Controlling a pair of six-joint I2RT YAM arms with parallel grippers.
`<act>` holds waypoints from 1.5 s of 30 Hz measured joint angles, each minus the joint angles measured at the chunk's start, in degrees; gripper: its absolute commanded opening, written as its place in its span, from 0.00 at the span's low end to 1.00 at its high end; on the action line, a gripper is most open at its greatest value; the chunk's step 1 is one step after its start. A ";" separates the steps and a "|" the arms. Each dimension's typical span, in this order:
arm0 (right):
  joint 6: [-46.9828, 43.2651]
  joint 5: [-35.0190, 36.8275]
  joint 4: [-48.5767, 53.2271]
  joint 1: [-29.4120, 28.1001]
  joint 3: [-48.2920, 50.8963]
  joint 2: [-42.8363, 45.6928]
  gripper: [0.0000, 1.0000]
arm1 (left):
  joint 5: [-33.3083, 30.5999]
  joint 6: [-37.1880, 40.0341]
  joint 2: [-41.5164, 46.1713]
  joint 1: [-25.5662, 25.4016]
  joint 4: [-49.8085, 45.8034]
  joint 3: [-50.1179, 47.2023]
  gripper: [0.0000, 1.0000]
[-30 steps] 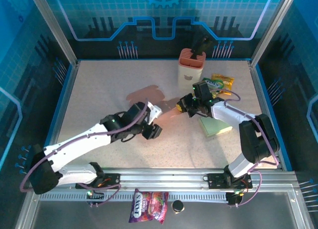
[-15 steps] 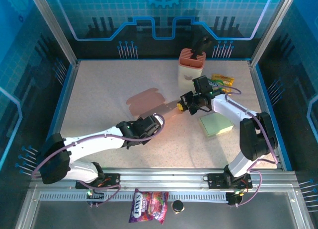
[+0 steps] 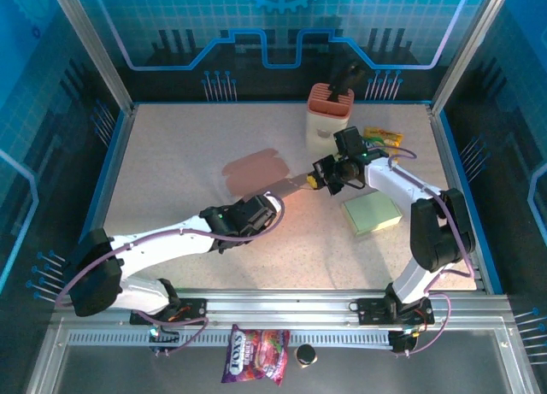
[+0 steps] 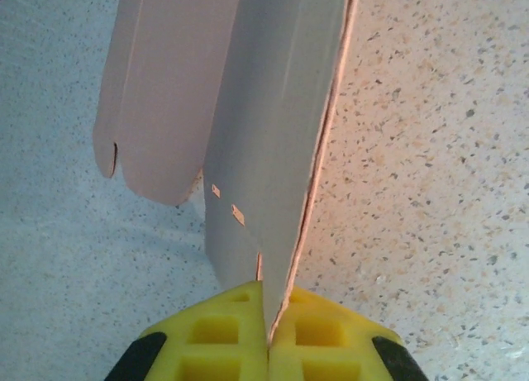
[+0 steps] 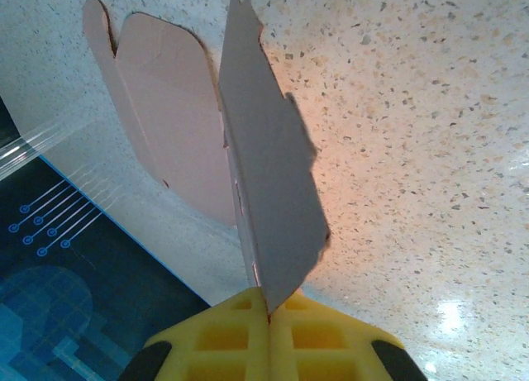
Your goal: Fold the paper box
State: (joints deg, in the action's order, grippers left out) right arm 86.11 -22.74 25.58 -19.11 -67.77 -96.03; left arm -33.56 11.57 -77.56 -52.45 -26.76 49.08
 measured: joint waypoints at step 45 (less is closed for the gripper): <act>19.39 20.85 17.14 -20.57 -4.26 14.71 0.39 | 11.19 -15.15 -6.10 0.76 -16.83 21.68 0.00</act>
State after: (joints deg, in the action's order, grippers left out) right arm 105.49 -1.89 42.72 -39.68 -72.03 -81.32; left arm -22.37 -3.57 -83.66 -51.68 -43.59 70.76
